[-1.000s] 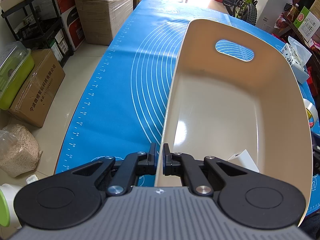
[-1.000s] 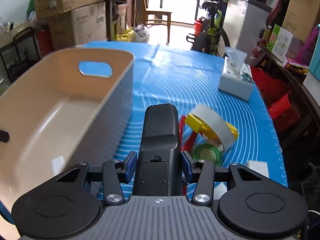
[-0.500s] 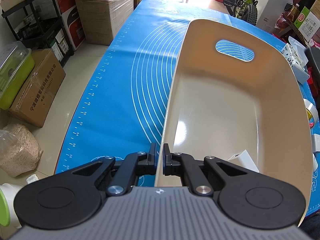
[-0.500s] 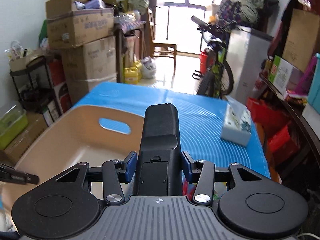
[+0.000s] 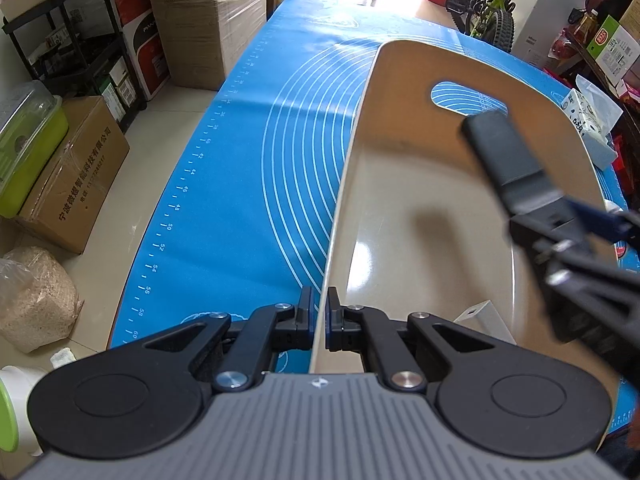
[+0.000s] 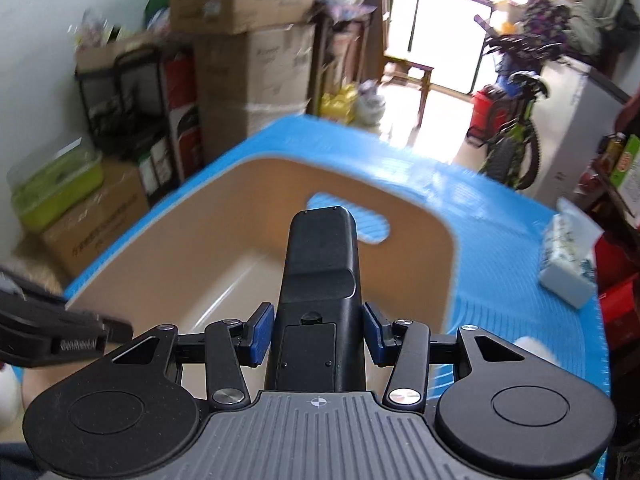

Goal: Organize rigid objects
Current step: 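Carry the black mouse into the basket and release it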

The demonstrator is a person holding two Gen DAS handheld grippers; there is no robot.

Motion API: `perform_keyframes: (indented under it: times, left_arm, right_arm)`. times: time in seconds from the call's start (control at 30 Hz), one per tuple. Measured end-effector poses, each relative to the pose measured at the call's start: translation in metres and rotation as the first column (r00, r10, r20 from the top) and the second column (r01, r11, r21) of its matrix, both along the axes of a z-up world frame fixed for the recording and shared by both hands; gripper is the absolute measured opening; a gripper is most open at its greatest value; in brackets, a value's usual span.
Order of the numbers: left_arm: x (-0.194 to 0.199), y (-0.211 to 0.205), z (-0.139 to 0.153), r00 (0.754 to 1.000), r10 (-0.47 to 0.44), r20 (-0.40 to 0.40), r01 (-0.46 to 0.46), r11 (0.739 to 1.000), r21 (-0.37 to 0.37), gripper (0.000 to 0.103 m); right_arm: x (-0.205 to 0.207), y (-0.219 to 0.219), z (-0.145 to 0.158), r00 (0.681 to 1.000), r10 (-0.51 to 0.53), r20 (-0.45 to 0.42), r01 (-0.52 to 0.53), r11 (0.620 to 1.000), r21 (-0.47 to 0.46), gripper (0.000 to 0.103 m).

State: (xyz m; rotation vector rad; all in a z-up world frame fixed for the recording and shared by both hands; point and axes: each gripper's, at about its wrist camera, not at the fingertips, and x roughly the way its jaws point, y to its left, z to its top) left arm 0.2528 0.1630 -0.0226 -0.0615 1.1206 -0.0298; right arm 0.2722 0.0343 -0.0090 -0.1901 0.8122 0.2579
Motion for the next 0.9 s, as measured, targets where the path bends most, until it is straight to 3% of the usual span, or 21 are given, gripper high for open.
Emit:
perform_keyframes:
  times: [0.2,0.5,0.9]
  left_arm:
    - [0.000,0.001,0.000,1.000,-0.001,0.001,0.001,1.000,-0.003,0.006]
    - [0.001,0.000,0.000,1.000,-0.003,0.003,0.003,1.000,-0.006,0.006]
    - [0.001,0.000,0.001,1.000,-0.003,0.002,0.003,1.000,-0.003,0.006]
  right_arm:
    - [0.004,0.019,-0.024,0.994,0.036,-0.100,-0.041,0.998,-0.039,0.052]
    - [0.011,0.017,-0.033,0.974,0.022,-0.226,-0.030,0.999,-0.033,0.052]
    - [-0.010,-0.028,0.029,0.998,-0.021,-0.057,0.026,0.996,0.086,0.064]
